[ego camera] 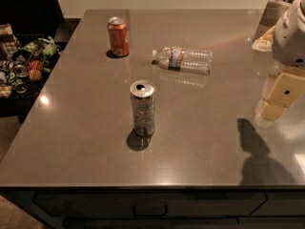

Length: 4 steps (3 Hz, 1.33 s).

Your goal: Pick redbull can

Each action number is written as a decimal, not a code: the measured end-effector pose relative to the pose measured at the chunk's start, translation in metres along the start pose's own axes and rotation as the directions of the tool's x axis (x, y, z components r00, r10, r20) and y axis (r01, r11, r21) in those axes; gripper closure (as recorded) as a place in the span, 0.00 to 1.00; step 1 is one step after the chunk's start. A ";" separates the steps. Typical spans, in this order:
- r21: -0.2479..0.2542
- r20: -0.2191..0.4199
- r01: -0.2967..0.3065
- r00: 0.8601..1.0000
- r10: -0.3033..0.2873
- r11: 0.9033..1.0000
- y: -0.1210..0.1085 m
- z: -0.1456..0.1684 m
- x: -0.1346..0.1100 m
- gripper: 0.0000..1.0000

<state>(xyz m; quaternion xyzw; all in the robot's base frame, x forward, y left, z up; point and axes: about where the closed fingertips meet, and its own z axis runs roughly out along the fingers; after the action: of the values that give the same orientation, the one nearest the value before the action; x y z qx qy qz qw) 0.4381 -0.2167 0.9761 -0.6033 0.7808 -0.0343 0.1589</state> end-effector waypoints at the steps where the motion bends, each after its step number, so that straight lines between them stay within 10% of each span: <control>1: -0.001 0.009 0.004 1.000 -0.004 1.000 0.000 0.001 -0.003 0.00; 4: -0.114 0.221 0.091 0.973 -0.064 0.989 0.008 0.033 -0.068 0.00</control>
Offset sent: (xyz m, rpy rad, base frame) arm 0.0091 0.0205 -0.0106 0.0523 0.0114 0.0471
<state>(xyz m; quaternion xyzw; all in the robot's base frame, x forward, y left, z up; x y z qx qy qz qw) 0.4553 -0.1453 0.9568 -0.6421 0.7353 0.0737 0.2039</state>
